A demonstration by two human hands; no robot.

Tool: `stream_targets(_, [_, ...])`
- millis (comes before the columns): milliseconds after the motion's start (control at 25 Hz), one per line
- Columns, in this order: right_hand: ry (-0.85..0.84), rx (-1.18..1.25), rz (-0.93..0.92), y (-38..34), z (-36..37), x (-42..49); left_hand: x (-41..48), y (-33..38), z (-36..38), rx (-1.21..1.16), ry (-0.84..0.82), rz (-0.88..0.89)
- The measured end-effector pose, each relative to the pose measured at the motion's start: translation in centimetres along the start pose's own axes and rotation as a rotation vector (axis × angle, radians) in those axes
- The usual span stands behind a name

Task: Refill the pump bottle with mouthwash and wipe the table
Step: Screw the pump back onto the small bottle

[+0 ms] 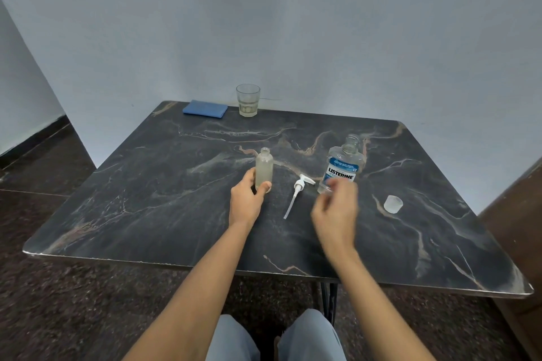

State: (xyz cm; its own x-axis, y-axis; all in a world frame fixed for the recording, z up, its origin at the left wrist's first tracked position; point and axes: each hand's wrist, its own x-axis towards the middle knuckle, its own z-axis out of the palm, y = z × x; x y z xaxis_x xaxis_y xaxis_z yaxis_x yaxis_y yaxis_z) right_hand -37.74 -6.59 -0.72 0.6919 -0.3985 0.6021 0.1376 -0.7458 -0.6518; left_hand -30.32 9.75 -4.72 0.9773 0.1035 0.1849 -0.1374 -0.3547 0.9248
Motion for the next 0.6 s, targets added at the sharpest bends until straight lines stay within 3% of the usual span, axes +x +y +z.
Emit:
stream_targets(120, [-0.401,-0.358,-0.103,-1.9,3.8,0.9,0.0,0.1,-0.1,-0.001,0.0,0.003])
stream_targets(320, [-0.683,-0.644,0.073,-2.1,7.3,4.2,0.1,0.2,0.0,-0.011,-0.004,0.002])
stream_targets(480, [-0.696,-0.542,0.137,-2.0,7.5,5.5,-0.1,0.2,0.4,-0.019,-0.014,-0.002])
stream_targets(600, [-0.538,-0.095,0.229,-4.1,7.0,7.3,0.1,-0.8,-0.4,-0.033,-0.003,-0.035])
